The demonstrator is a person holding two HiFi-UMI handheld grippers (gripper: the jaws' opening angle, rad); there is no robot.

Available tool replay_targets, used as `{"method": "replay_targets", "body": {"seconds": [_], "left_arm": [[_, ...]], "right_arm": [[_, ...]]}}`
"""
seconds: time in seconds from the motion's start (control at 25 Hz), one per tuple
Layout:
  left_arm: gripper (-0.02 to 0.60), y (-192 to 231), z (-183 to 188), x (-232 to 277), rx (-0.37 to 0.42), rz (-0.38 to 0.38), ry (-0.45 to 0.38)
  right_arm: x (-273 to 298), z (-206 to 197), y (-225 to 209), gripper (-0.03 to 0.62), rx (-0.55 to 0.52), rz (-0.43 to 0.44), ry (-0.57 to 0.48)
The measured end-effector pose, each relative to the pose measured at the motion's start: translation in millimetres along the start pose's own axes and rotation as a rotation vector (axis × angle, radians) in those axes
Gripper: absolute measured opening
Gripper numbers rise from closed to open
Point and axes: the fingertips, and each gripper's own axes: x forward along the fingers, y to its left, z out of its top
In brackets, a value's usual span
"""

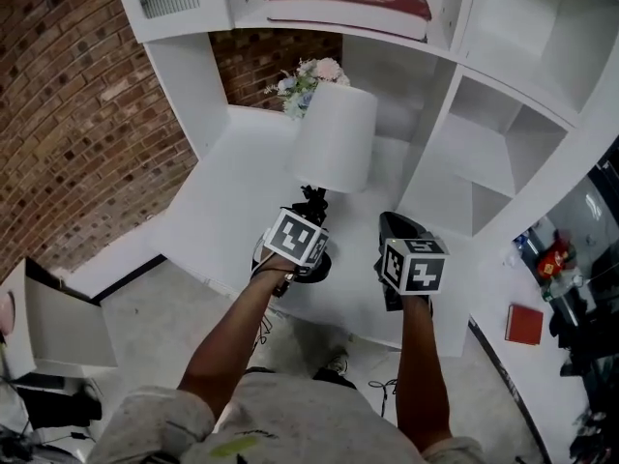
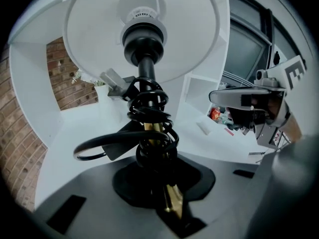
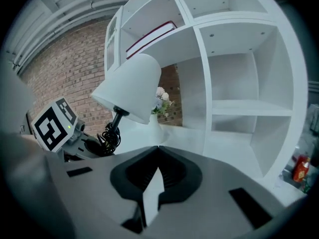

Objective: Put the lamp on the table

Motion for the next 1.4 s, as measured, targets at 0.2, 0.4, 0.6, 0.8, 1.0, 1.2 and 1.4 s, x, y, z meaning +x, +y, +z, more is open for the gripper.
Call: {"method": "replay_targets", "body": {"seconds": [0.2,0.4,0.6,0.8,1.0,1.2,1.4], "left_arm": [[0.075,1,12,8,-0.029,0.038,-0.004],[0.075,3,20,14,-0.048,0.064,-0.005],[0.075,5,29,20,-0.056,0.086,-0.007],[0.075,10,33,24,-0.059,0.121,0.013],[0.075,6,42,35,-0.069,0.095,-0.015],[0.075,6,48,42,-0.064,0.095,-0.026],[0.075,6,52,46,-0.040,0.086,-0.040]], "right_arm": [[12,8,-14,0.005,-0.017,0.046,-0.001],[22,17,-22,0.005,-0.034,0.081,-0.008],[30,22,-29,0.005,-0.043,0.106,-0.010],[37,27,-36,0.005,-0.049,0.118,-0.013],[41,30,-42,0.005,-0.057,0.124,-0.012],[45,29,-43,0.005,-0.072,0.130,-0.005],[46,29,-42,0.005,-0.084,0.129,-0.001]]}}
